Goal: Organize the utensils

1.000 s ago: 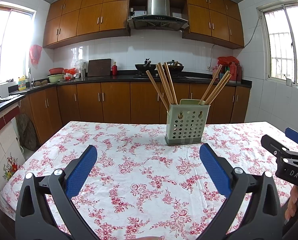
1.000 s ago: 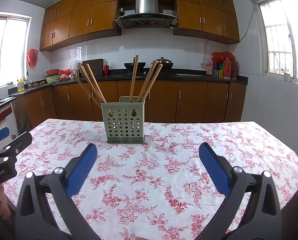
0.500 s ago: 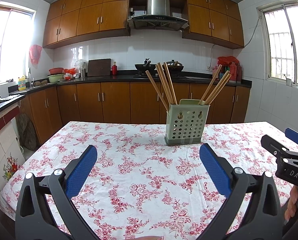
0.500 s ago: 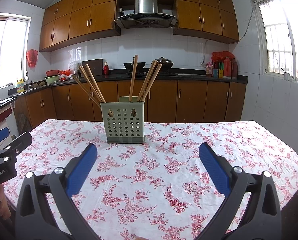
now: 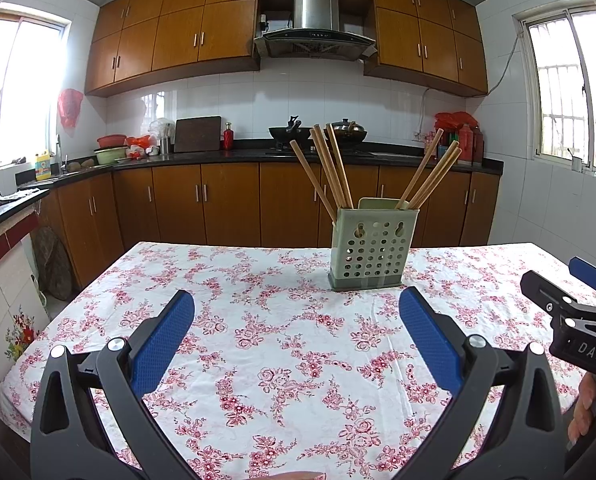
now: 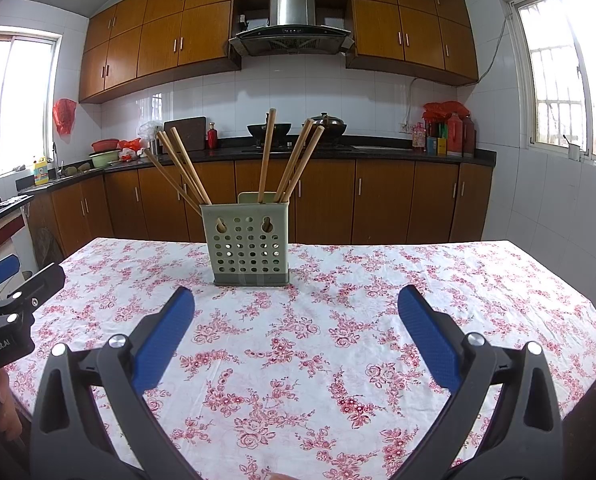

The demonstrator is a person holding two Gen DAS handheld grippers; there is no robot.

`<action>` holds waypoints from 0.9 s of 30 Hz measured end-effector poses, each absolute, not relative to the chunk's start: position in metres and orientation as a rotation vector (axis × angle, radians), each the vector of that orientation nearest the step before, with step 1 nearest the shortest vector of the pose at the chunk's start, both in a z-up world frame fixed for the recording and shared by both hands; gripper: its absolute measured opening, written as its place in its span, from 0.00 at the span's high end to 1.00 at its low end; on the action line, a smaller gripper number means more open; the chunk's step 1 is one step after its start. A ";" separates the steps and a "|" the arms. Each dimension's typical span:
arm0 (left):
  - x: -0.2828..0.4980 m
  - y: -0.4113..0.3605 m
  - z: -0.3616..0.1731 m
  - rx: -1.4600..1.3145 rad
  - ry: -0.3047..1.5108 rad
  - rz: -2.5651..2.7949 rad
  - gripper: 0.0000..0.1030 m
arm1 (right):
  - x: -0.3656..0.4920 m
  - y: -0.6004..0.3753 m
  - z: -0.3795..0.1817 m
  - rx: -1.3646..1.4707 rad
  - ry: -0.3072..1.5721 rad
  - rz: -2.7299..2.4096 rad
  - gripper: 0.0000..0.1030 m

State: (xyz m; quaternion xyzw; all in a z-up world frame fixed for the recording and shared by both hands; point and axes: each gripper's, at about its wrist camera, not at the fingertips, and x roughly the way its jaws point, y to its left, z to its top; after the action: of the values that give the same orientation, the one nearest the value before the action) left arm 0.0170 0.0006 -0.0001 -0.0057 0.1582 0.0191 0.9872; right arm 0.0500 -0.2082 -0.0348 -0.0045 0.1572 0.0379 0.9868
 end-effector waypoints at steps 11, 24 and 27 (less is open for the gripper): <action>0.018 0.000 -0.001 -0.012 0.320 0.036 0.02 | 0.050 -0.208 -0.034 -0.008 0.316 0.075 0.04; 0.019 -0.002 -0.001 -0.011 0.318 0.037 0.02 | 0.051 -0.208 -0.034 -0.005 0.318 0.075 0.04; 0.019 -0.001 -0.001 -0.013 0.318 0.039 0.02 | 0.051 -0.208 -0.034 -0.006 0.317 0.074 0.04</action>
State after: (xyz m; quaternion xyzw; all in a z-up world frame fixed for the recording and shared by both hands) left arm 0.0194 -0.0013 -0.0006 -0.0064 0.1585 0.0196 0.9871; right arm 0.0505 -0.2078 -0.0342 -0.0028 0.1577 0.0371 0.9868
